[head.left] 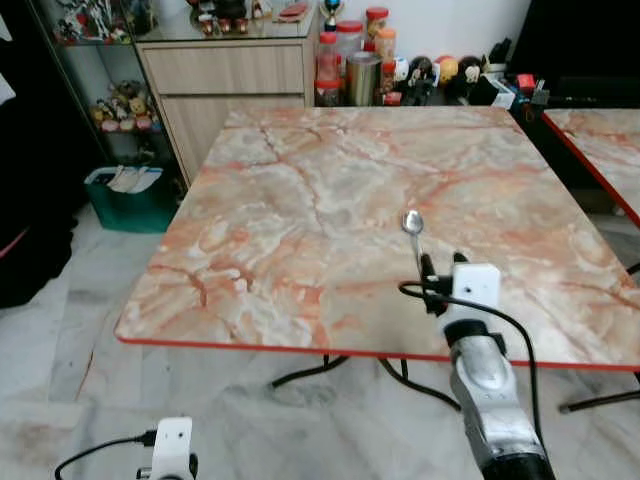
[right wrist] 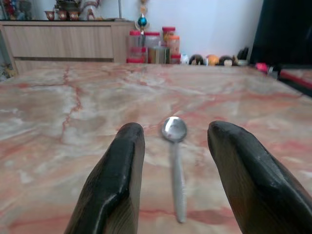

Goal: Setting the table

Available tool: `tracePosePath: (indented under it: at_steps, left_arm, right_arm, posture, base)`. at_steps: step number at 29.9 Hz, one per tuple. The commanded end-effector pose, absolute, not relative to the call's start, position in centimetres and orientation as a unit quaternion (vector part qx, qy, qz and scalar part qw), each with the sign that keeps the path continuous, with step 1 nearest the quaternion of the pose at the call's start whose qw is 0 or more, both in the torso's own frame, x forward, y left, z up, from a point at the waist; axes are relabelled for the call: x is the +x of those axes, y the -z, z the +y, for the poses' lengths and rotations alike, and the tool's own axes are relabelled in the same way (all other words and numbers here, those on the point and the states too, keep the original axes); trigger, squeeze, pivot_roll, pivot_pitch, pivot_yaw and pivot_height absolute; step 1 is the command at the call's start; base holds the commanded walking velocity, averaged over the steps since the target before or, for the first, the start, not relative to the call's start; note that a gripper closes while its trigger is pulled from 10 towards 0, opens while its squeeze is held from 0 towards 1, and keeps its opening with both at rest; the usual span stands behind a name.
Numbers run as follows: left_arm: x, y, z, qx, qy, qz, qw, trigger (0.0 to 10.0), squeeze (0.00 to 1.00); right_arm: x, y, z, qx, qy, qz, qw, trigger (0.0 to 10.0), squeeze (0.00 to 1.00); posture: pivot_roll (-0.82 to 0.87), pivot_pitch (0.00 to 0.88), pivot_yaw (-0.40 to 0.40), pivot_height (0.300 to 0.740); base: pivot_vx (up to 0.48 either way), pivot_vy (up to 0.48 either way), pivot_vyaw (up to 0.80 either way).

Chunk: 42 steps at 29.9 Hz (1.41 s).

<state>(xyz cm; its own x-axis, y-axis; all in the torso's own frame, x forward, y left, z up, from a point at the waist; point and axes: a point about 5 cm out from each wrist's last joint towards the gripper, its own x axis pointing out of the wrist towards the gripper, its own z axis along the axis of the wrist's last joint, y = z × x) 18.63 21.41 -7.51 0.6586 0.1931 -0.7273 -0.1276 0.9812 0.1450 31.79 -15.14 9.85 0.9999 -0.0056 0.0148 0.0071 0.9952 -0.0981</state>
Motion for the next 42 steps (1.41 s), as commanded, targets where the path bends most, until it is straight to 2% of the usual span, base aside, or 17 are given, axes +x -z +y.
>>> tracePosePath:
  at_steps: [1,8,34,38,42]
  left_arm:
    - [19.0,7.3,21.7,0.043,-0.095,0.397,0.912,10.0,0.00]
    - [19.1,7.2,21.5,0.039,-0.096,0.394,0.913,10.0,0.00]
    - [19.3,7.1,21.6,0.038,-0.097,0.392,0.914,10.0,0.00]
    - [19.1,7.2,21.6,0.037,-0.099,0.393,0.914,10.0,0.00]
    - [18.9,7.3,21.7,0.036,-0.102,0.394,0.913,10.0,0.00]
  right_arm:
    - [32.3,-9.5,-14.6,-0.040,0.004,0.011,0.999,10.0,0.00]
    - [33.6,-10.4,-13.0,-0.034,-0.015,-0.005,0.999,10.0,0.00]
    - [34.5,-10.3,-12.6,-0.012,-0.008,-0.013,1.000,10.0,0.00]
    - [34.5,-10.4,-12.1,-0.012,-0.017,-0.016,1.000,10.0,0.00]
    - [34.3,-10.5,-11.8,-0.013,-0.023,-0.023,0.999,10.0,0.00]
  posture:
    - [0.03,0.000,0.040,0.740]
    - [0.04,0.000,0.026,0.740]
    - [0.05,0.000,0.020,0.740]
    - [0.05,0.000,0.020,0.740]
    - [0.05,0.000,0.020,0.740]
  base:
    - [0.255,0.000,0.00]
    - [0.267,0.000,0.00]
    - [0.286,0.000,-0.04]
    - [0.285,0.000,-0.80]
    - [0.290,0.000,0.00]
